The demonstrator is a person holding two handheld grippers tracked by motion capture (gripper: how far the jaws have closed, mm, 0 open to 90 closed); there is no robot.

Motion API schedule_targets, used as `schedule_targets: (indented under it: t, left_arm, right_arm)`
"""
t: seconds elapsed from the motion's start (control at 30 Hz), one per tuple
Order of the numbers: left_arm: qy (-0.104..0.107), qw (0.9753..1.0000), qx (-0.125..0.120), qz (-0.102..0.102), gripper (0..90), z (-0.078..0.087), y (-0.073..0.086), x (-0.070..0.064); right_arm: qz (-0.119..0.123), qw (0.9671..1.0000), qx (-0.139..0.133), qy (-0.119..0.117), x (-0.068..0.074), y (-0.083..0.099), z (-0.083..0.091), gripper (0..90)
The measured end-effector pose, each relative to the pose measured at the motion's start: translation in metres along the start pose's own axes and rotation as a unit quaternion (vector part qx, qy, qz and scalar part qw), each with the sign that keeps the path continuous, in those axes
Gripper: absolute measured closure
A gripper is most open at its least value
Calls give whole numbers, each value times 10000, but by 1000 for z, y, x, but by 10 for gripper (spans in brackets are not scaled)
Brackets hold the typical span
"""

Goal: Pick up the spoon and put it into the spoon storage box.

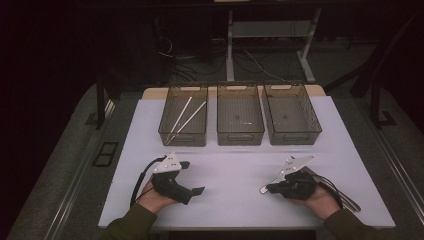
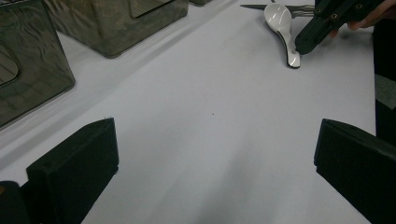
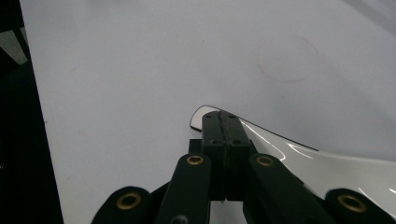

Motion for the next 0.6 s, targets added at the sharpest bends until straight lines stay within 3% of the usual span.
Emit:
schedule_targets:
  t: [0.6]
  left_arm:
    - [2, 10000, -9, 19, 0, 0, -1, -1]
  right_arm:
    - [80, 10000, -44, 34, -2, -16, -14, 898]
Point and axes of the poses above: each handheld gripper's, and its own axes: z roughly backward along the jaws, y roughly out of its underside, x roughly to its left, the point moved 8 cm from there along -z, roughly forward along the jaws, and after that the axes turned 6 degrees about y, right-handed, at the moved point
